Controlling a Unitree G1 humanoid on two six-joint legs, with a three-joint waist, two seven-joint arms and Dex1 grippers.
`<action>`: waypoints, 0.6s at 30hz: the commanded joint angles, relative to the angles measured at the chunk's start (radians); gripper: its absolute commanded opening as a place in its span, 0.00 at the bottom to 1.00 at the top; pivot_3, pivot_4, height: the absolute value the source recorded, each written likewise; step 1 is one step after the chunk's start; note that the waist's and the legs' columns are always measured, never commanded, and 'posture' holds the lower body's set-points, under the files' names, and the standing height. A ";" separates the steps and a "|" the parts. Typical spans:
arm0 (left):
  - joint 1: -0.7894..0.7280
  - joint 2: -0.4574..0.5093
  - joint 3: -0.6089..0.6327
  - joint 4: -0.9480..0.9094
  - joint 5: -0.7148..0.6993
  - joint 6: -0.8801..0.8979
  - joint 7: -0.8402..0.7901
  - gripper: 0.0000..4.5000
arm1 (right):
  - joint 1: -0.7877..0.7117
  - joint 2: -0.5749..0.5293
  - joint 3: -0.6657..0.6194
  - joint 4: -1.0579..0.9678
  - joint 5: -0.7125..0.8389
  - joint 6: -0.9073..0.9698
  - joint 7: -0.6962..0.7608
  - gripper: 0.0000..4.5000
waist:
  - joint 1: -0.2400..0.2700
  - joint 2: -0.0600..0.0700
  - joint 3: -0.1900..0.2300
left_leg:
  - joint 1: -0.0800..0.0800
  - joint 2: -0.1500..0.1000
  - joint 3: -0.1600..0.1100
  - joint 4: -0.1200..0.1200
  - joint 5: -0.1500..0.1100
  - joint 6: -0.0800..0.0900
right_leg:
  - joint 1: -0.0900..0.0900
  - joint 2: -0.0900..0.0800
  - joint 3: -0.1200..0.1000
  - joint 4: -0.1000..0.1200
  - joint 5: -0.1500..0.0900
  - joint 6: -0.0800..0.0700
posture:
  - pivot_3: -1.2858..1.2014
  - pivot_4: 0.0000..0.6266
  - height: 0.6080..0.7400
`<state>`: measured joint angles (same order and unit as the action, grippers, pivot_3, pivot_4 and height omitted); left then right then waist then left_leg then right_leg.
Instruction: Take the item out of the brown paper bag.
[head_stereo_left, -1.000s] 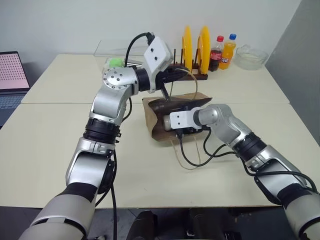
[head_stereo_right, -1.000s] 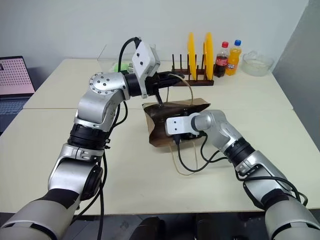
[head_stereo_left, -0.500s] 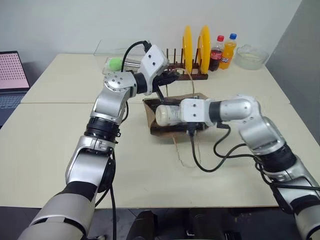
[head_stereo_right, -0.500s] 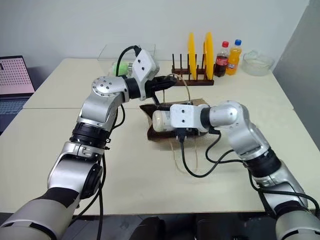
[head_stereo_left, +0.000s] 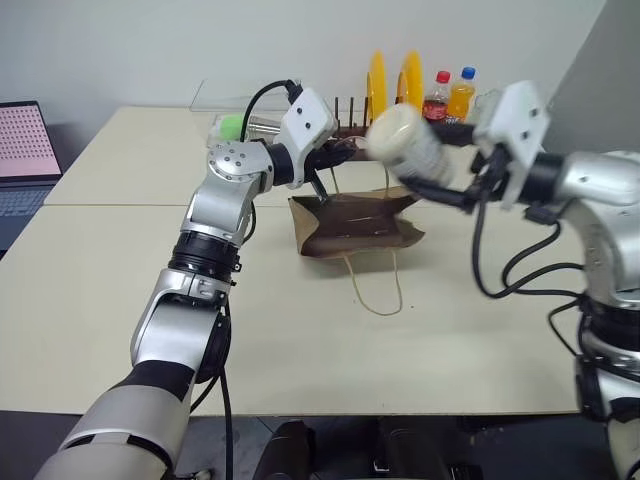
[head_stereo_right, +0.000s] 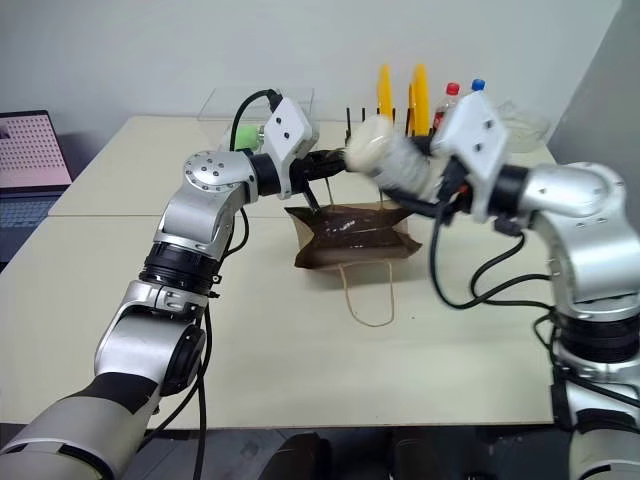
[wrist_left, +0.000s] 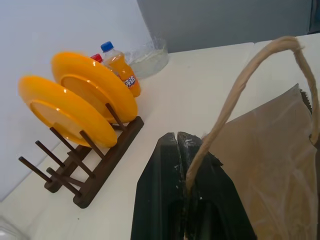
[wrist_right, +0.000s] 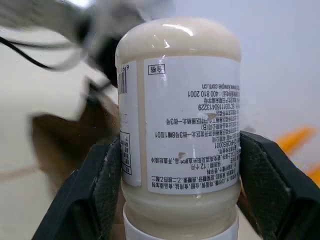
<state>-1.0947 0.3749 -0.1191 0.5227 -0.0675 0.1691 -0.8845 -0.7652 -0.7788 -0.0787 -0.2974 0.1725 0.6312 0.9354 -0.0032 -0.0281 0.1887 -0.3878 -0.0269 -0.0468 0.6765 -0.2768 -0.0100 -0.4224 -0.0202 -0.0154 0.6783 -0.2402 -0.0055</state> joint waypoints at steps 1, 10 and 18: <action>-0.016 0.008 0.011 -0.033 -0.003 -0.005 0.005 0.00 | 0.028 -0.065 -0.014 0.056 -0.059 -0.102 -0.032 0.67 | 0.000 0.000 0.000 | 0.000 0.000 0.001 0.000 0.000 0.000 | 0.000 0.000 0.000 0.000 0.000 0.000 | 0.52 0.24 1.00; -0.009 0.008 0.013 -0.052 -0.005 0.006 0.011 0.00 | 0.024 -0.107 0.259 0.512 -0.330 -0.482 -0.042 0.67 | -0.010 0.000 0.000 | 0.002 0.002 0.006 0.000 0.000 0.000 | 0.000 0.001 0.003 0.001 0.000 0.001 | 0.52 0.24 1.00; 0.008 0.019 0.013 -0.078 -0.005 0.014 0.008 0.00 | -0.105 -0.008 0.387 0.855 -0.437 -0.678 -0.017 0.67 | -0.021 0.001 0.001 | 0.001 0.002 0.008 0.000 0.001 -0.001 | -0.001 0.000 0.004 0.001 0.000 0.000 | 0.52 0.24 1.00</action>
<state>-1.0819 0.3841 -0.1188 0.4934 -0.0677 0.1864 -0.8831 -0.8294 -0.7822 0.3159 0.5371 -0.2557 -0.0019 0.9150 -0.0245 -0.0271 0.1898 -0.3865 -0.0246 -0.0385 0.6766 -0.2762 -0.0109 -0.4233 -0.0197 -0.0115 0.6791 -0.2401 -0.0055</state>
